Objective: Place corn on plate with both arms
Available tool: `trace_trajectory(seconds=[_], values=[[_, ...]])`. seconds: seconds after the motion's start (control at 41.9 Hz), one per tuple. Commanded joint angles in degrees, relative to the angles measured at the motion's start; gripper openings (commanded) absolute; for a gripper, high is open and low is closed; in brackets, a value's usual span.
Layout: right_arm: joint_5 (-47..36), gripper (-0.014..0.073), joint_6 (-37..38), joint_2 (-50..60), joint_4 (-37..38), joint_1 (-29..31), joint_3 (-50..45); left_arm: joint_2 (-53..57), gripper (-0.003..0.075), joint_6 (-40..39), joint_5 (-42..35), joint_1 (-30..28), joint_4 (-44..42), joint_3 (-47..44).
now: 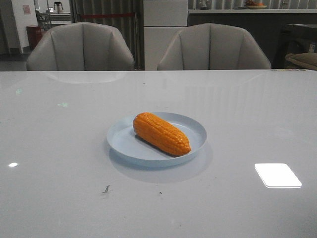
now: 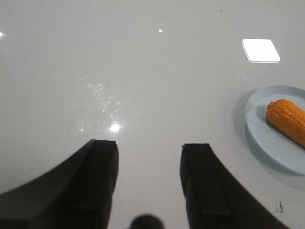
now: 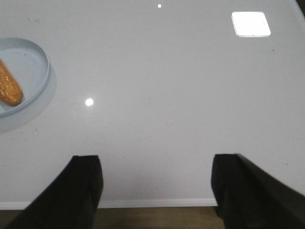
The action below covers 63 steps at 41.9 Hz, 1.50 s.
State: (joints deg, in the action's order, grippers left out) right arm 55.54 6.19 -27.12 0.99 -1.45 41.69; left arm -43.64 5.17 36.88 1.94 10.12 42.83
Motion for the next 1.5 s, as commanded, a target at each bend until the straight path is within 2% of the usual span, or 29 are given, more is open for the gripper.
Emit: trace_trajectory(seconds=[0.0, 0.191, 0.763, 1.025, 1.24, 1.479], values=[[-2.94, 0.0581, 0.11, -2.41, 0.41, 0.34, 1.49, 0.20, 0.0305, -0.43, -3.40, -0.16, 0.76, 1.65], [-3.08, 0.0581, 0.11, -3.56, 0.29, 0.34, 1.49, 0.20, 0.0089, -0.43, -3.40, -0.16, 0.86, 1.65], [-2.89, 0.0581, 0.11, -3.49, 0.29, 0.34, 1.49, 0.20, 0.0090, -0.43, -4.00, -0.01, 0.48, 1.16], [-2.59, 0.0581, 0.11, -3.49, 0.29, 0.34, 1.49, 14.16, 0.0090, -0.43, -13.25, -0.01, -8.40, -8.27], [-2.59, 0.0581, 0.11, -3.49, 0.34, 0.34, 1.49, 29.69, 0.0090, -0.43, -30.46, -0.01, -8.53, -24.45], [-2.59, 0.0581, 0.11, -3.49, 0.34, 0.34, 1.49, 43.05, 0.0090, -0.43, -42.62, -0.01, -6.32, -40.52]])
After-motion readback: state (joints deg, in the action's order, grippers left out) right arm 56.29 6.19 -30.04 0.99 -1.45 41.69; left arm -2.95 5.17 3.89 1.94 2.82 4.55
